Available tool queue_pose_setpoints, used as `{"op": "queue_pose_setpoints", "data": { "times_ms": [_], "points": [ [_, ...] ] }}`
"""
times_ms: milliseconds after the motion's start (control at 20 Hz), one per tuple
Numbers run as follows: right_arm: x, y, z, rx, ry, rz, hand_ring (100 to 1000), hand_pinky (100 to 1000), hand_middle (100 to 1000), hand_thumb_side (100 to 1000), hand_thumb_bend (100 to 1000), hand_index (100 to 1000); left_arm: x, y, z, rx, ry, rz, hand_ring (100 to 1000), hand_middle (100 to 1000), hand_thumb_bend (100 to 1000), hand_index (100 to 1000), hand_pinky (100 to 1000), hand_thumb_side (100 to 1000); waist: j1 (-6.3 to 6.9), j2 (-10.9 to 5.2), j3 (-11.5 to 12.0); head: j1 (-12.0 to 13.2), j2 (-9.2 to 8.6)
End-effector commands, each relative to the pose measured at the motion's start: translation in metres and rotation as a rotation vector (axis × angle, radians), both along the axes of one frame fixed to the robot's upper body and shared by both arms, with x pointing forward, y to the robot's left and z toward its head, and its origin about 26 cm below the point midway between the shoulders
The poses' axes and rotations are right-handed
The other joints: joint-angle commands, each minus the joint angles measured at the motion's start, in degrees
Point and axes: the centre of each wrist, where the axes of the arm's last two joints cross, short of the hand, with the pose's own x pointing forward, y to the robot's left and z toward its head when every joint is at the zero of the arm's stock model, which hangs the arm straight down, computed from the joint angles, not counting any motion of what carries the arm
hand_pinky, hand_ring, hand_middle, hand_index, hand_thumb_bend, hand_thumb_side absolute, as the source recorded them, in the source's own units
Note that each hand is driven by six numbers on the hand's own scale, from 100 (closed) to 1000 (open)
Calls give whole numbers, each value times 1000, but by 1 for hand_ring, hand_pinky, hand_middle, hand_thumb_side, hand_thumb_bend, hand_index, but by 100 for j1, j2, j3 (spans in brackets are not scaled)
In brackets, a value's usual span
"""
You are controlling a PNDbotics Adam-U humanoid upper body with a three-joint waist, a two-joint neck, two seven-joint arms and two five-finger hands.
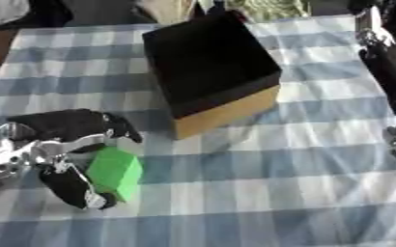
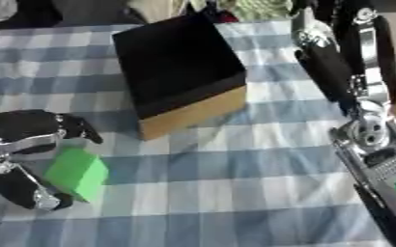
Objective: Pick up objects on the table and place them in the box.
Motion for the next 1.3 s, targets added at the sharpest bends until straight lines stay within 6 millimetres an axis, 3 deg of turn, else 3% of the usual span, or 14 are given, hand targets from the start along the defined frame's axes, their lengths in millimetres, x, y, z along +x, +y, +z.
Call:
{"op": "queue_pose_setpoints", "data": {
  "times_ms": [50,350,650,800,1000,1300],
  "points": [
    [-3,0,6,3,-24,12,751,853,648,608,100,801,6,3,2,34,68,110,902,851,473,896,930,127,-12,-96,-3,15,-74],
    [-3,1,5,11,-23,19,751,854,648,613,100,801,15,4,-8,57,92,118,887,833,405,881,922,100,-18,-82,-14,24,-92],
    [-3,1,5,24,-20,21,753,857,649,616,100,801,17,2,-9,40,116,112,825,744,326,805,879,100,-20,-77,-17,25,-93],
    [-3,1,4,23,-16,20,754,858,649,617,100,801,14,1,-5,30,105,115,788,698,251,765,849,100,-22,-81,-14,14,-94],
    [-3,1,4,27,-15,20,754,860,648,618,100,801,6,2,8,10,54,119,777,700,164,762,836,100,-16,-100,-1,-6,-101],
    [-3,1,2,26,-12,18,754,861,648,618,100,801,-3,6,23,-7,0,119,780,718,131,776,838,100,4,-134,30,-38,-108]
  ]
}}
